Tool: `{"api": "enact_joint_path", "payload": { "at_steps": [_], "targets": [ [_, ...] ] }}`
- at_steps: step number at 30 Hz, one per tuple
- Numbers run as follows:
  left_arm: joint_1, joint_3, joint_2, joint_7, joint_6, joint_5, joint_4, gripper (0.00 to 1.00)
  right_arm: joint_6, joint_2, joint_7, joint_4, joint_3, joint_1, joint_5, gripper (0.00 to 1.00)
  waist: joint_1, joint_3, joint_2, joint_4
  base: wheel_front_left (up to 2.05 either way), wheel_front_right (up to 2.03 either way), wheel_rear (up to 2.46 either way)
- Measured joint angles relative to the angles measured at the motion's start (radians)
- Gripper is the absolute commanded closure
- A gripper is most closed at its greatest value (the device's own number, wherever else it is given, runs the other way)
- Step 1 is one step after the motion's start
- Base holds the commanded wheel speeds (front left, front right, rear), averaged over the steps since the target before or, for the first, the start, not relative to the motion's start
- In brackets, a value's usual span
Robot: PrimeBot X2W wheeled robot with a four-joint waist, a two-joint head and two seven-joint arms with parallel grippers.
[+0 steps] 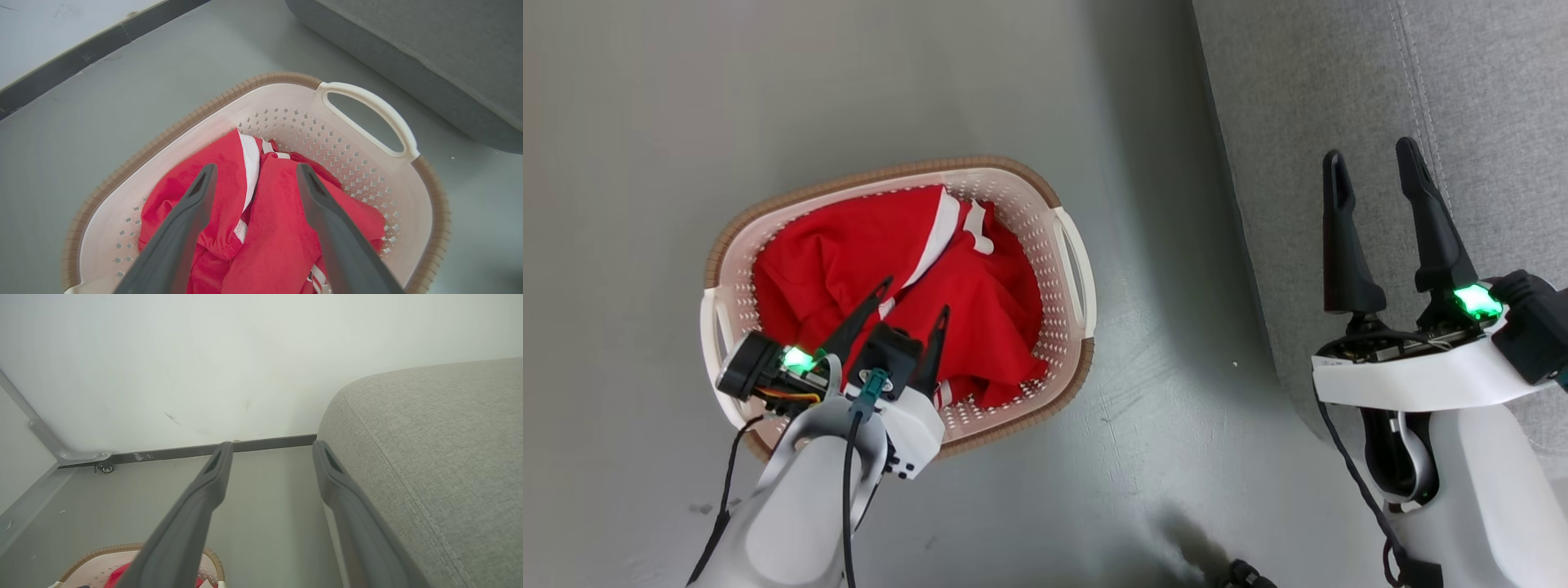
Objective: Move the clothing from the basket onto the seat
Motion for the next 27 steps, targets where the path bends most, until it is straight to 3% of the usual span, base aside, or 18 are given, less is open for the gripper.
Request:
{"api": "enact_joint_path", "payload": {
  "at_steps": [27],
  "targets": [
    [-0.139,-0.001,-0.001,0.000,0.021,0.009,0.071,0.00,0.000,0.000,0.000,-0.023,0.038,-0.168,0.011,0.00,0.0000,0.164,0.0000,-0.042,0.00,0.00,0.00]
  ]
}}
